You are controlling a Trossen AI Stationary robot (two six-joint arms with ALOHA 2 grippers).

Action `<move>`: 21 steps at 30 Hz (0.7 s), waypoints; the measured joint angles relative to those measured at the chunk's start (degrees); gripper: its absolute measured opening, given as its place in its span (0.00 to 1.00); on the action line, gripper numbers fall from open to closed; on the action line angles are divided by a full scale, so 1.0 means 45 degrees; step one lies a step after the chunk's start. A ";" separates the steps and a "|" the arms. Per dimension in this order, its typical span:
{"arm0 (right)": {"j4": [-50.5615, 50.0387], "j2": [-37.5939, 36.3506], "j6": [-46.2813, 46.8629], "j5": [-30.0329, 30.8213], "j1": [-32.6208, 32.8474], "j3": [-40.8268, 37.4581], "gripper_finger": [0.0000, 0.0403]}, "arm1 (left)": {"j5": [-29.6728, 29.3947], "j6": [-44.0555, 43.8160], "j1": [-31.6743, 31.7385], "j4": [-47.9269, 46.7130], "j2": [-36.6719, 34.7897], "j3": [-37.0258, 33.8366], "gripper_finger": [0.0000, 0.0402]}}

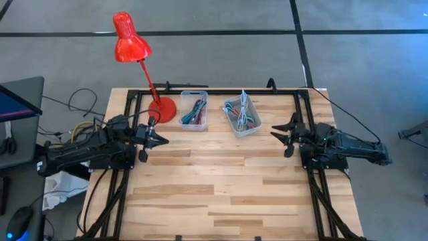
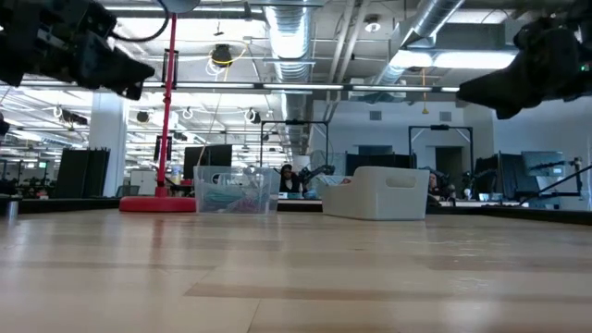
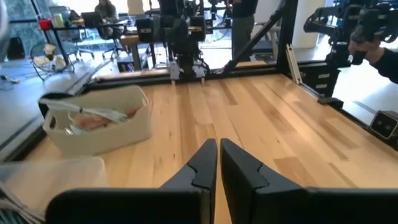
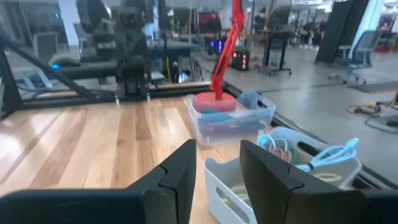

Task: Pick & Place USB Port
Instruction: Return to Home Position

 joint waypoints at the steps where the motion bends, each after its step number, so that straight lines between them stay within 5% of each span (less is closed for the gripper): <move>1: 0.0279 0.0000 -0.0007 -0.0033 0.0007 -0.0186 0.29 | 0.0000 -0.0050 0.0004 0.0032 -0.0134 -0.0199 0.05; 9: 0.0127 0.0000 0.0138 -0.1151 0.0015 -0.0285 0.29 | 0.0027 -0.1016 0.0000 0.1083 -0.1341 -0.1990 0.05; 21: -0.0547 0.0010 0.0862 -0.2034 0.1303 -0.0261 0.29 | 0.0849 -0.1002 0.0005 0.1441 -0.1181 -0.2102 0.05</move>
